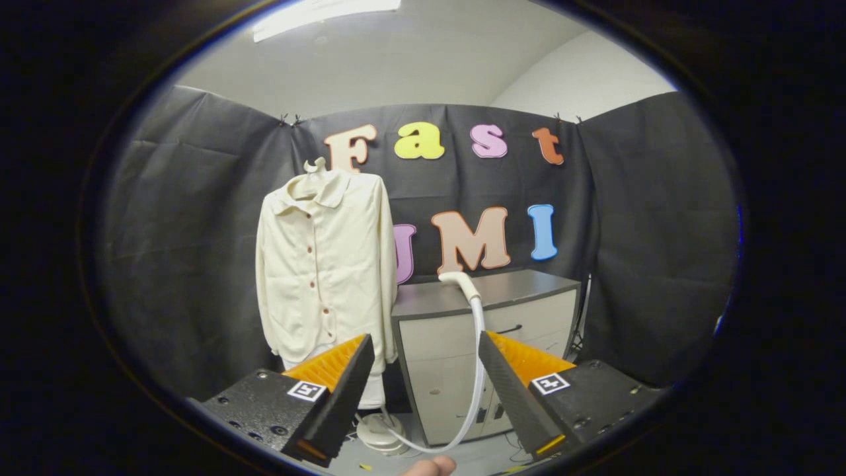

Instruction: Iron the clothes twice with a garment steamer, once on the left side and once on the right side.

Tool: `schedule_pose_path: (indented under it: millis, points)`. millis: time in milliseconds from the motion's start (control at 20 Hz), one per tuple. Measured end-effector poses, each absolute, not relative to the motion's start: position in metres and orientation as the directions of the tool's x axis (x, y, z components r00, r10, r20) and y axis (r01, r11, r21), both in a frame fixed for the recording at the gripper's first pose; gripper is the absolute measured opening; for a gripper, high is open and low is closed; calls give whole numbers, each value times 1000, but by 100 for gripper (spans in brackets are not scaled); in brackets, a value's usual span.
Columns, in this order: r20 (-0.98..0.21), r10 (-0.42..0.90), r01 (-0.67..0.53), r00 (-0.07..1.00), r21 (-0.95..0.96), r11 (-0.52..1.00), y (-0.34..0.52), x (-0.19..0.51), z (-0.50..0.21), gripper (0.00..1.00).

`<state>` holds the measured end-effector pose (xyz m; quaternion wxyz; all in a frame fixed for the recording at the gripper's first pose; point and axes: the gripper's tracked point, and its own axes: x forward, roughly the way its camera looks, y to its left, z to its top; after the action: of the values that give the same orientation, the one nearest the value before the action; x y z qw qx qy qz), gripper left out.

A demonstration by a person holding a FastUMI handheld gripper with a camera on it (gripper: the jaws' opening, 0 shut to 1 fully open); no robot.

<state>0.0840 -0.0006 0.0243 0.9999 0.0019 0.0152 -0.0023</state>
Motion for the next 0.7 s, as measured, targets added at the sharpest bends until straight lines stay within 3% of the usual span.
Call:
schedule_pose_path:
  millis: [350, 700]
  points:
    - [-29, -57, 57, 998, -5, 998, -35, 189, 60, 97]
    - [-172, -102, 99, 980, -25, 995, -79, 326, 46, 97]
